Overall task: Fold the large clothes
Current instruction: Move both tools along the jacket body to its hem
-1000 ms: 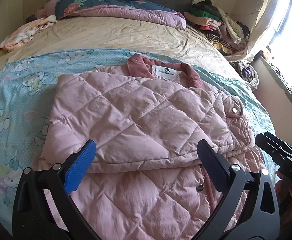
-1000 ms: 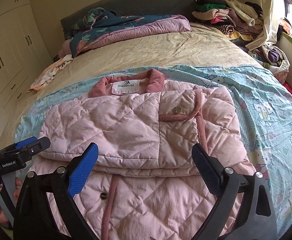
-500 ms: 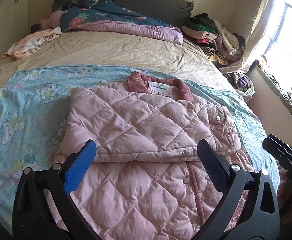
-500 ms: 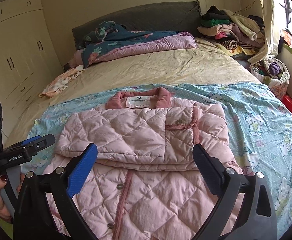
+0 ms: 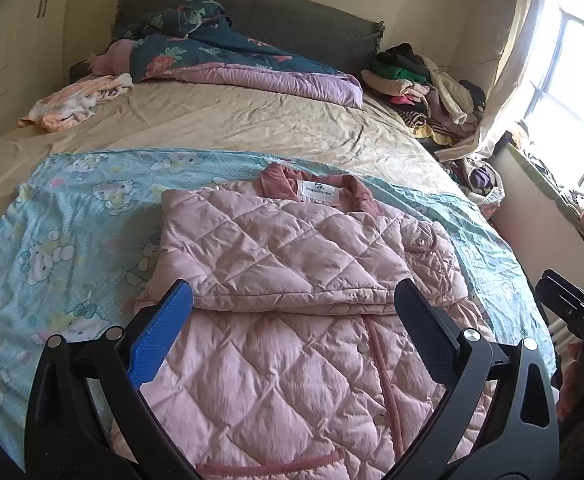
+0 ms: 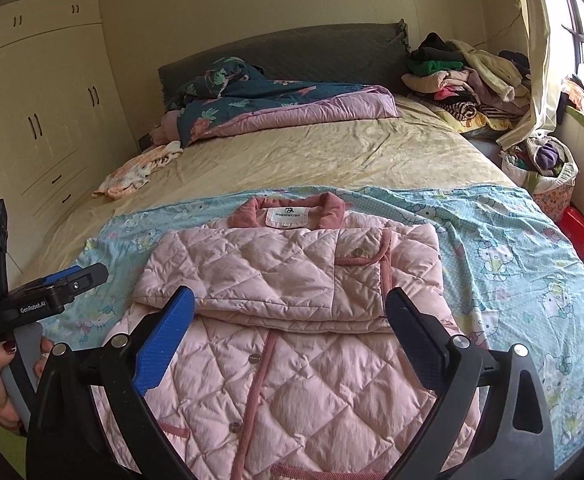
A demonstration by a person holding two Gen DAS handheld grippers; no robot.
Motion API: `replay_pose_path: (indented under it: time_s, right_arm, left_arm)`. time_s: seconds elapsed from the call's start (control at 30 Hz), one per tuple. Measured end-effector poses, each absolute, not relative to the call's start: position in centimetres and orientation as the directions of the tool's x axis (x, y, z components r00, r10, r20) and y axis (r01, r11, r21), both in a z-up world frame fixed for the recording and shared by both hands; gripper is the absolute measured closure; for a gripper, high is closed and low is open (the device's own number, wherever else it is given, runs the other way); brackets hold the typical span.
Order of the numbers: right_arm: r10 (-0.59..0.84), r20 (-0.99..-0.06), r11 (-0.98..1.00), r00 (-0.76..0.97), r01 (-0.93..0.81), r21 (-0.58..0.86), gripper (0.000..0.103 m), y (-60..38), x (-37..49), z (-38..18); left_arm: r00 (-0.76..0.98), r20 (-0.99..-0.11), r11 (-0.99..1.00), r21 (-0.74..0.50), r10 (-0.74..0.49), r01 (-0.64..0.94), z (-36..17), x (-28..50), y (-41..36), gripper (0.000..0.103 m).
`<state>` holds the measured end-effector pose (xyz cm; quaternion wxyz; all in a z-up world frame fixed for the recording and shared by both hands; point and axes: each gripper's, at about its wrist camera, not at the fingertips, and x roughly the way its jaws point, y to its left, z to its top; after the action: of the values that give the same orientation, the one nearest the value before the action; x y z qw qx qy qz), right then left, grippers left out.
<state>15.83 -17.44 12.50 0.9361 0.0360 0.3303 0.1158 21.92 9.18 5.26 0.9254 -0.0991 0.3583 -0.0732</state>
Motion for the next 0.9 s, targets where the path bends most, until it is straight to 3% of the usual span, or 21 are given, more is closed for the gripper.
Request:
replay_pose_path:
  time_s: [0.9]
  right_arm:
    - [0.243,-0.656,0.969,0.715,-0.205,0.136,0.007,-19.6,7.6,7.9]
  left_arm:
    - [0.727,-0.663,0.976,-0.211,-0.180,0.049,1.3,13.8,10.2,0.008]
